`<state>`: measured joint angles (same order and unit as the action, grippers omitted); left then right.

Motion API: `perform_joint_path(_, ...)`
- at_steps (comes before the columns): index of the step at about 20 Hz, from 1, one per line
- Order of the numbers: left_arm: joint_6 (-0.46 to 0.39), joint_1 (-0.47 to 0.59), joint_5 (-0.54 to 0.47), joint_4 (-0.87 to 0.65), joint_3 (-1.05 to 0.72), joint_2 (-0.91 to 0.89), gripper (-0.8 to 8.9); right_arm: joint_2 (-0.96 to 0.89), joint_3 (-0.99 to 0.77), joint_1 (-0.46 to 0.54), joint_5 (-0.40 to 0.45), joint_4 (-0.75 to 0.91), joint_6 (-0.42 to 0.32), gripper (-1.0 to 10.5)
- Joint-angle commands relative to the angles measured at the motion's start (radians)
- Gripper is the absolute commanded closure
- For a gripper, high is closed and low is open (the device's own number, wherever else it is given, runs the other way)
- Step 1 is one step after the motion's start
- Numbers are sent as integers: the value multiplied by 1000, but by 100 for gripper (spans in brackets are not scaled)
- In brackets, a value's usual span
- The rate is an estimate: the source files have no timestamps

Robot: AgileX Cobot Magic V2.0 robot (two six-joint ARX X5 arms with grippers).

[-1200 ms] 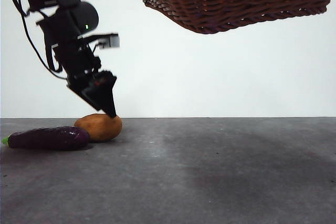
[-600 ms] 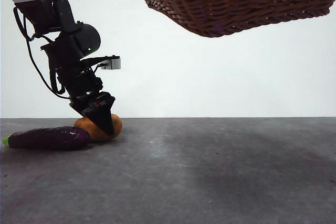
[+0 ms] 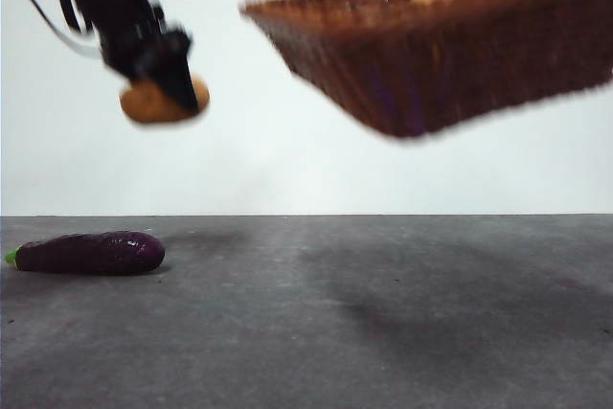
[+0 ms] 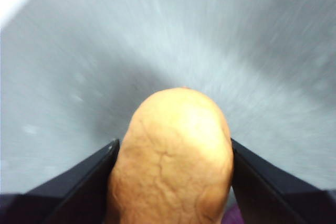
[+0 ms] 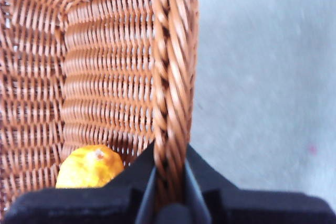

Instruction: Help me put the vegetables on the table into the basket

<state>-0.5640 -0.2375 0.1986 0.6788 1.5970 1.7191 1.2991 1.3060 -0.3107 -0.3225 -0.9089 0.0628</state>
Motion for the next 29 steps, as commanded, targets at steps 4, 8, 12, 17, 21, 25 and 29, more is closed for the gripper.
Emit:
perform_joint_path(4,18,-54,82,249,1,-300,819,8,-251,51,-116,162,52,963)
perform_joint_path(8,42,-281,93,338,0,-361,819,10,-353,28,-179,277,127,963)
perform_joint_path(12,66,-516,11,258,-2,-243,819,10,-362,28,-207,285,135,963)
perform_joint_path(17,120,-555,1,200,-1,6,820,10,-362,28,-214,288,134,963)
perform_joint_path(21,195,-553,3,188,-2,116,816,10,-362,28,-216,304,127,963)
perform_joint_path(25,225,-552,18,188,0,124,328,10,-362,28,-227,311,117,963)
perform_joint_path(29,225,-548,18,193,0,86,251,10,-362,28,-227,311,115,963)
